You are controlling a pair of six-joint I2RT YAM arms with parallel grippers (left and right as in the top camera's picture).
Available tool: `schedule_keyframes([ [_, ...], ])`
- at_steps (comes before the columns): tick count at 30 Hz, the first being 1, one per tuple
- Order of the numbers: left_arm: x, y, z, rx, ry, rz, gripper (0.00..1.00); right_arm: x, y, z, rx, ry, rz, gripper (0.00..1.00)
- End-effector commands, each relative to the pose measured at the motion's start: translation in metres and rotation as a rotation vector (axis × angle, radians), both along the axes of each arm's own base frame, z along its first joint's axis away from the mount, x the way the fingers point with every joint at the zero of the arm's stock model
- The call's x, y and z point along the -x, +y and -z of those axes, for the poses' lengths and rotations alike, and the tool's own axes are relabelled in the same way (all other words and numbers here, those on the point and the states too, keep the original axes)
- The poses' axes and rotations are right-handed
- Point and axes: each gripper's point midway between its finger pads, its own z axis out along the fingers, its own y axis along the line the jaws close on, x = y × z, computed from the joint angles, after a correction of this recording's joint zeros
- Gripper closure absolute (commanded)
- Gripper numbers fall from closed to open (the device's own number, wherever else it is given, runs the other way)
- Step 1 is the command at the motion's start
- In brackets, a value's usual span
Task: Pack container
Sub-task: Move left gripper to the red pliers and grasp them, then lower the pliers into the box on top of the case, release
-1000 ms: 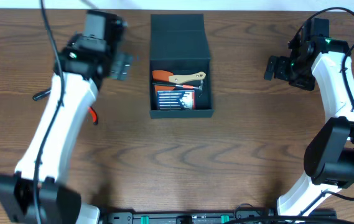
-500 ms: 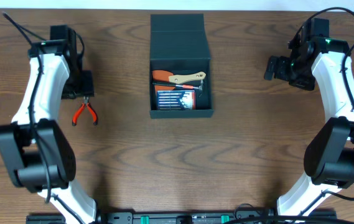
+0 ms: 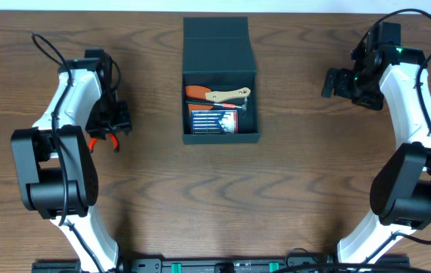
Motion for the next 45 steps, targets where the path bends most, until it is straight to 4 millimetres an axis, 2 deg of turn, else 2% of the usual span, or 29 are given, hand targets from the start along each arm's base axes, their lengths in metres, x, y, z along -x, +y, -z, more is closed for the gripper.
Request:
schedule_keyframes([
  [1, 0.009, -0.001, 0.014, 0.002, 0.029, -0.033, 0.45, 0.001, 0.003, 0.004, -0.011, 0.011, 0.011, 0.01],
  [9, 0.011, 0.000, 0.038, -0.002, -0.005, -0.030, 0.45, 0.001, 0.003, 0.004, -0.010, 0.012, 0.011, 0.01],
  [16, 0.009, 0.001, 0.052, -0.003, -0.041, -0.031, 0.47, 0.001, 0.003, 0.004, -0.010, 0.011, 0.011, 0.01],
  [23, 0.010, 0.000, 0.053, -0.004, -0.043, -0.031, 0.73, 0.001, 0.003, 0.004, -0.010, 0.011, 0.011, 0.01],
  [26, 0.011, 0.000, 0.053, -0.003, -0.038, -0.030, 0.80, 0.001, 0.003, 0.004, -0.010, 0.011, 0.011, 0.01],
  [29, 0.013, 0.000, 0.052, -0.002, -0.026, -0.030, 0.94, 0.001, 0.003, 0.004, -0.010, 0.011, 0.011, 0.01],
  [32, 0.017, 0.000, 0.045, 0.001, -0.002, -0.009, 0.94, 0.001, 0.003, 0.004, -0.010, 0.011, 0.011, 0.01],
  [35, 0.011, 0.000, 0.025, 0.005, -0.012, 0.047, 0.94, 0.000, 0.003, 0.003, -0.010, 0.007, 0.011, 0.01],
  [38, -0.004, 0.000, -0.010, 0.003, -0.078, 0.090, 0.94, -0.001, 0.003, 0.003, -0.009, 0.003, 0.011, 0.01],
  [42, -0.029, -0.013, -0.074, -0.009, -0.236, 0.237, 0.94, -0.001, 0.003, 0.003, -0.009, 0.004, 0.011, 0.01],
  [45, -0.043, -0.042, -0.129, -0.028, -0.394, 0.450, 0.94, -0.001, 0.003, 0.003, -0.009, 0.004, 0.011, 0.01],
])
